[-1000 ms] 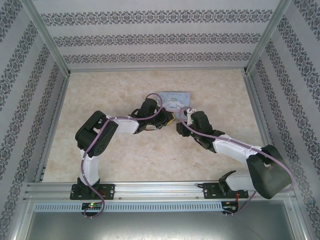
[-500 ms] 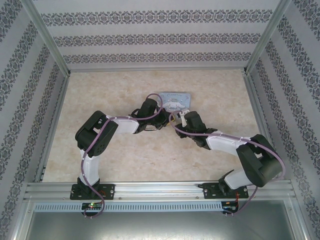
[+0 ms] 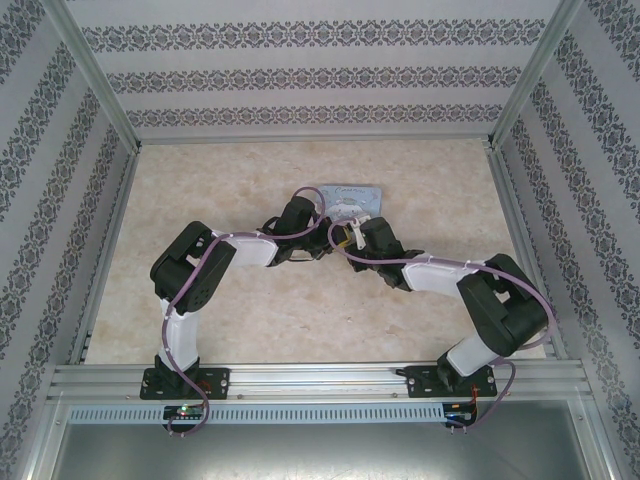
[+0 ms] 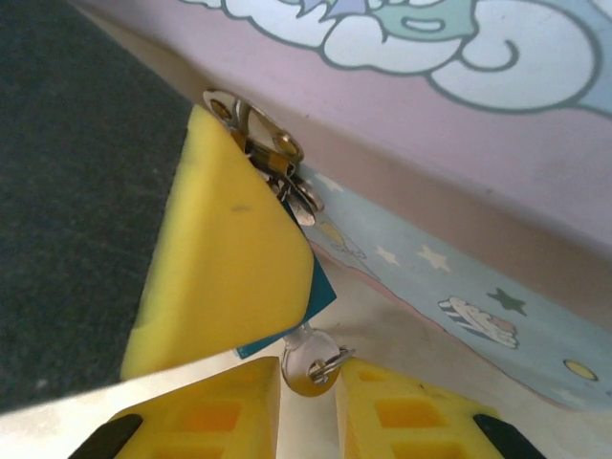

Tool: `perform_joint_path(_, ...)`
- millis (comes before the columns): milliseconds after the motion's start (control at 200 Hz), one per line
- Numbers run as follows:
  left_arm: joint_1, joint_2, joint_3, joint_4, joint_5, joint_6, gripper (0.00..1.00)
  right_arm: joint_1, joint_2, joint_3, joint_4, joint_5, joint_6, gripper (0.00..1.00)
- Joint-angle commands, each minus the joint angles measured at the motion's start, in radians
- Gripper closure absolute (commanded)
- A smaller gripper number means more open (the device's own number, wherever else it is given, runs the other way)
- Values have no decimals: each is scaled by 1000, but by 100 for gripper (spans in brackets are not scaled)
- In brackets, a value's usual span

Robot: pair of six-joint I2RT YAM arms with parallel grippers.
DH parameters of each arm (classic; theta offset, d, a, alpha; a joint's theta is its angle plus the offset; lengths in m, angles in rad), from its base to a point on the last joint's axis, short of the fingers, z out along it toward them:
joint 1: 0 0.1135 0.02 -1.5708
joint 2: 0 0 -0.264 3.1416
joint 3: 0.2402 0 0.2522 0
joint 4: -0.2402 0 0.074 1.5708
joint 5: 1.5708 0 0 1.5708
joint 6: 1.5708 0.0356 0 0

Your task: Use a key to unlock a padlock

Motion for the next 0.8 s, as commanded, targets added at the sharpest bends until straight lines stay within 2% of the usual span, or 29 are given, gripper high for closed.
perform_joint_path(0,7,-30,29,2,32,7,100,8,14,39,19,13,-19,79)
perform_joint_path(245,7,-30,23,0,36,8,100,8,33,88,13,-1,-13,86)
perform_joint_path(400,5,-31,18,-2,42,10,100,8,30,108,9,-40,1,100)
perform_joint_path(665,5,-32,11,-11,45,14,100,-5,-1,104,17,-139,60,100)
perform_joint_path(794,5,-34,19,-31,47,18,100,-67,-17,79,58,-277,140,100)
